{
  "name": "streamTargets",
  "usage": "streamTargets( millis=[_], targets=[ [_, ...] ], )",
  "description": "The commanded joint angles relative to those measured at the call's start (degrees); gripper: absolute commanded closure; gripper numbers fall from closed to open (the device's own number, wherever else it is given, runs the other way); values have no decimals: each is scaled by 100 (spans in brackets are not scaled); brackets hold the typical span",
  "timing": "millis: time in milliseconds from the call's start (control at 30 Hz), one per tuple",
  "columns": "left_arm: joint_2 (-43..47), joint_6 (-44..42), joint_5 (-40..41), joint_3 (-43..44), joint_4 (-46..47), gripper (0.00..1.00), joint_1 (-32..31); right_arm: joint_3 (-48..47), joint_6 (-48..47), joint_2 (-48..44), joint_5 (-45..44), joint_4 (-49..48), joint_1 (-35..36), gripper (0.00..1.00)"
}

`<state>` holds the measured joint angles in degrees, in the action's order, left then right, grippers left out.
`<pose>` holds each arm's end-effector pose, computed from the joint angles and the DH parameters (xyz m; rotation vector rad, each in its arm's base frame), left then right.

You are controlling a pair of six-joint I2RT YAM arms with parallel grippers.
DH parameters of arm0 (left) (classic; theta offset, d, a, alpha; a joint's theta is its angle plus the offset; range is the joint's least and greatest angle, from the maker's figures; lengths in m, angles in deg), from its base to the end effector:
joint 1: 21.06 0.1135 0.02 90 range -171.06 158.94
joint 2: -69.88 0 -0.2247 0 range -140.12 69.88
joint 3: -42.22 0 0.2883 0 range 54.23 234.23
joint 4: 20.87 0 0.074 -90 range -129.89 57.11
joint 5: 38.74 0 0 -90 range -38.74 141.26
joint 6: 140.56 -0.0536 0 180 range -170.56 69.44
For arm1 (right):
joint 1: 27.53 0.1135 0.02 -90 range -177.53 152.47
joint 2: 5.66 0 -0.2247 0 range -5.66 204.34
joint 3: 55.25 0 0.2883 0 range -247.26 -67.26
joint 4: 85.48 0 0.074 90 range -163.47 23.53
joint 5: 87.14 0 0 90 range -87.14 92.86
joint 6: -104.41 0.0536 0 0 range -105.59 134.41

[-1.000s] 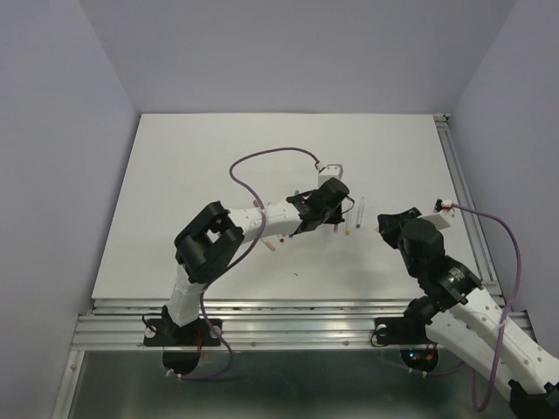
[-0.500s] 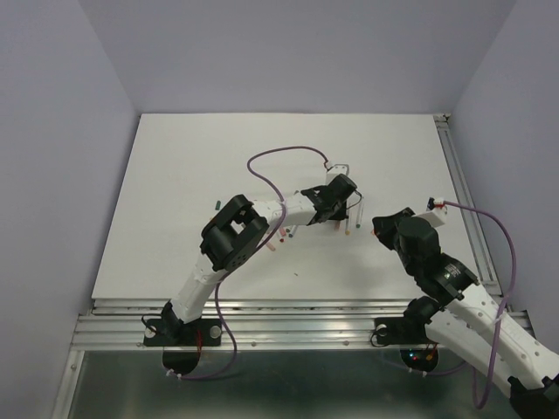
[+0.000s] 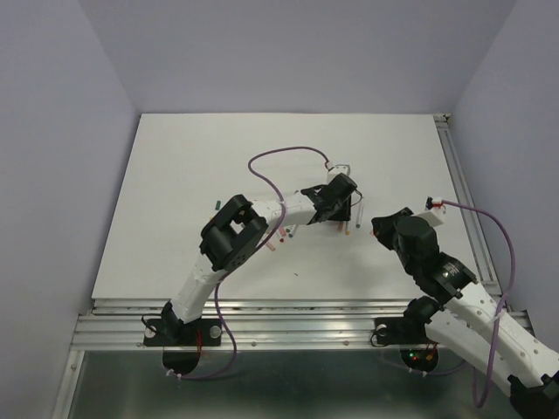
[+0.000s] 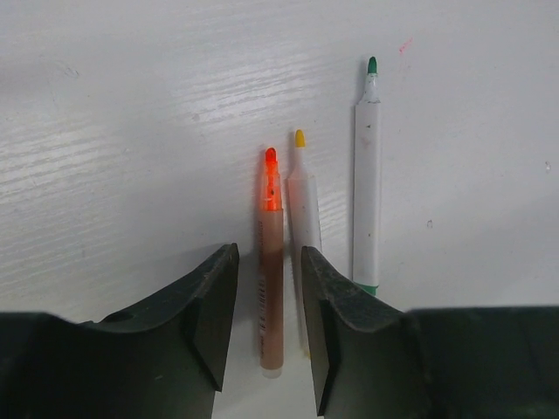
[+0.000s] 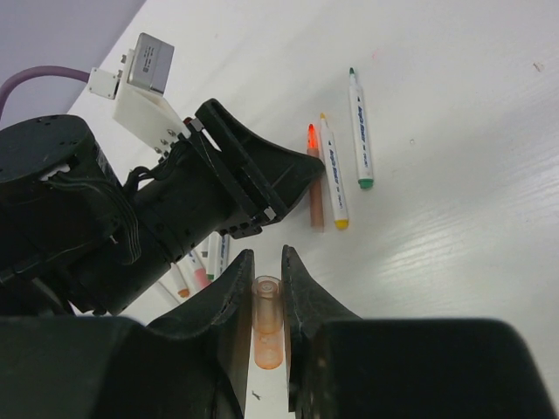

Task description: Open the pen caps

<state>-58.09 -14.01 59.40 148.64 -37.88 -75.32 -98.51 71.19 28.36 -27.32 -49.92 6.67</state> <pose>0.3133 -0.4223 0.1055 0.2796 2.3129 -0.6823 0.2022 0.1048 0.2322 0.7095 1.8682 0.5003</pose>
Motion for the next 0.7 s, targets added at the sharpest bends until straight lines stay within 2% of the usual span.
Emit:
streamTargets(
  millis=[0,233,300,433,467,500,567,600,667],
  targets=[
    [517,36,-6,42,-204,53,-6,-92,-44,8,-33,-132,8,93],
    [1457,-87,398,-379,-344,49,-6,-329,-175,-18,-15,88,8,93],
    [2052,-70,617,-659,-371,43,-6,-408,-281,8,64,115,8,92],
    [3310,71,987,-2003,-362,36,3,-444,-632,26,757,-183,8,92],
    [3887,114,1048,-2267,-379,35,-6,-435,-728,34,906,-297,8,93],
    [4189,167,1241,-2791,-406,27,-6,-435,-834,122,1099,-412,0,93],
    [4769,439,1452,-3277,-537,27,-6,-461,-1036,315,1636,-763,8,93],
    [5337,527,1645,-3732,-668,11,-6,-531,-1115,638,1838,-947,17,94],
    [6146,904,1874,-4157,-897,9,3,-646,-1098,1043,2320,-1089,17,97]
  ],
)
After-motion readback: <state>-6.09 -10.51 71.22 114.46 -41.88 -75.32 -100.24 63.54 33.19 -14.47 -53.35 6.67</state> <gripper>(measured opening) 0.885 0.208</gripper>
